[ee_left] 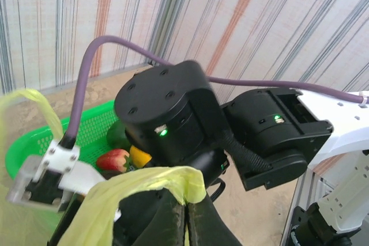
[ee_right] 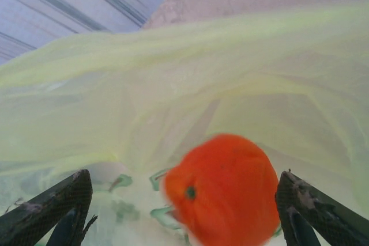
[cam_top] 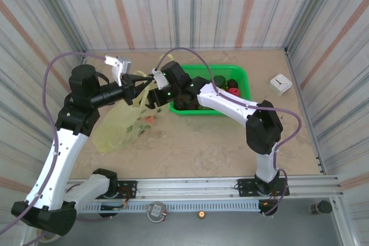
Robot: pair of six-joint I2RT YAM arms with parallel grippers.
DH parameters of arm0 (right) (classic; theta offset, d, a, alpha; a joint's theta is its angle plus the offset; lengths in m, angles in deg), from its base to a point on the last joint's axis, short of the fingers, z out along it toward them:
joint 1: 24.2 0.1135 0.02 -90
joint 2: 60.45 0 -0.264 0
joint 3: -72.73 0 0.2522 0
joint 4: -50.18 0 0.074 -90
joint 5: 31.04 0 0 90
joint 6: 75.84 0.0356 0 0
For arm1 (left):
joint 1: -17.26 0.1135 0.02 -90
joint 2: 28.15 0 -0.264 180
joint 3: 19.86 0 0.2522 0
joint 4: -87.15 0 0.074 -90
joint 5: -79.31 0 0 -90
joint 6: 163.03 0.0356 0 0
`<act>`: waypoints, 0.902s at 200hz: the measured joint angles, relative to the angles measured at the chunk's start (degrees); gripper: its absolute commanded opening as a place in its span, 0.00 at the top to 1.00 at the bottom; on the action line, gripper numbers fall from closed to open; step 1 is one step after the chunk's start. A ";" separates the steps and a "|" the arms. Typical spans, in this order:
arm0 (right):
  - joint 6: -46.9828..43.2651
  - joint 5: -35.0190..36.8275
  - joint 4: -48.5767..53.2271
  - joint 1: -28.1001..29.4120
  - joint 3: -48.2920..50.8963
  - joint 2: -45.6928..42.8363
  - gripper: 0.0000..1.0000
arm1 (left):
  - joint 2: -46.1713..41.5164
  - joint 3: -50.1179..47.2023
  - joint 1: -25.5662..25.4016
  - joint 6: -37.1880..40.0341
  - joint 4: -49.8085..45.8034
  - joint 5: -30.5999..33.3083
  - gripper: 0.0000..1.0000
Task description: Place the fake fruits into the plastic bag and tie a complex knot
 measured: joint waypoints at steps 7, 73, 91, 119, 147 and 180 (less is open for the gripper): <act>-0.13 0.76 0.31 0.04 -0.31 0.57 0.20 | -0.20 -0.24 0.00 0.22 0.11 -0.04 1.00; -0.24 11.54 5.86 -2.89 -10.99 7.89 0.61 | -3.74 -2.95 -1.38 0.70 0.83 -1.14 1.00; -0.37 15.54 7.96 -3.98 -16.33 11.19 0.65 | -4.68 -3.74 -1.44 0.96 1.03 -1.51 1.00; -0.83 21.84 11.21 -6.16 -23.61 15.82 0.64 | -6.08 -5.01 -1.44 1.33 1.27 -1.51 1.00; -2.36 28.44 13.84 -8.85 -28.20 17.86 0.64 | -7.37 -6.32 -1.55 1.81 1.03 -1.16 1.00; -3.63 30.69 15.28 -12.61 -31.50 17.68 0.63 | -7.96 -7.61 -1.55 2.82 0.74 1.42 1.00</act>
